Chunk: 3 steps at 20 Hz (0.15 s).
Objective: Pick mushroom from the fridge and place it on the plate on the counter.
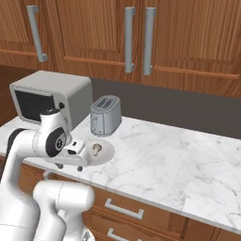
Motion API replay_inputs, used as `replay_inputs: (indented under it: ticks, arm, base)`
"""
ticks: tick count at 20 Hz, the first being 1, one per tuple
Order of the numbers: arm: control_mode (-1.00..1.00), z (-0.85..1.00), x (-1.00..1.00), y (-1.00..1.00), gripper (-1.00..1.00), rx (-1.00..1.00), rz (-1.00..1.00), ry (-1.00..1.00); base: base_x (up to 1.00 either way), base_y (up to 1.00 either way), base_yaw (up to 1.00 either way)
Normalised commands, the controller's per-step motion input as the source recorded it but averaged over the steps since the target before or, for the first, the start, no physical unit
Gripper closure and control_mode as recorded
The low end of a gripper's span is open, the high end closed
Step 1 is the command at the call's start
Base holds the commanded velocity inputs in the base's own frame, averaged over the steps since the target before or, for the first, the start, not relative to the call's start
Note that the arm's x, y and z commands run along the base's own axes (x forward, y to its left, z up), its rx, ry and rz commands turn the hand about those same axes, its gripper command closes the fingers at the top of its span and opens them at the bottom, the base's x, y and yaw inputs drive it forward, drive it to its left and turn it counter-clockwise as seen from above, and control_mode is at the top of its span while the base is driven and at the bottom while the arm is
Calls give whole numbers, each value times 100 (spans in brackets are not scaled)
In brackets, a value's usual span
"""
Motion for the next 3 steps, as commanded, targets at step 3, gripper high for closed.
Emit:
replay_inputs:
  ticks: [3]
  arm:
    - [-100, 51, -28, -73, -100, 0, -2, -9]
  base:
    - [0, 0, 0]
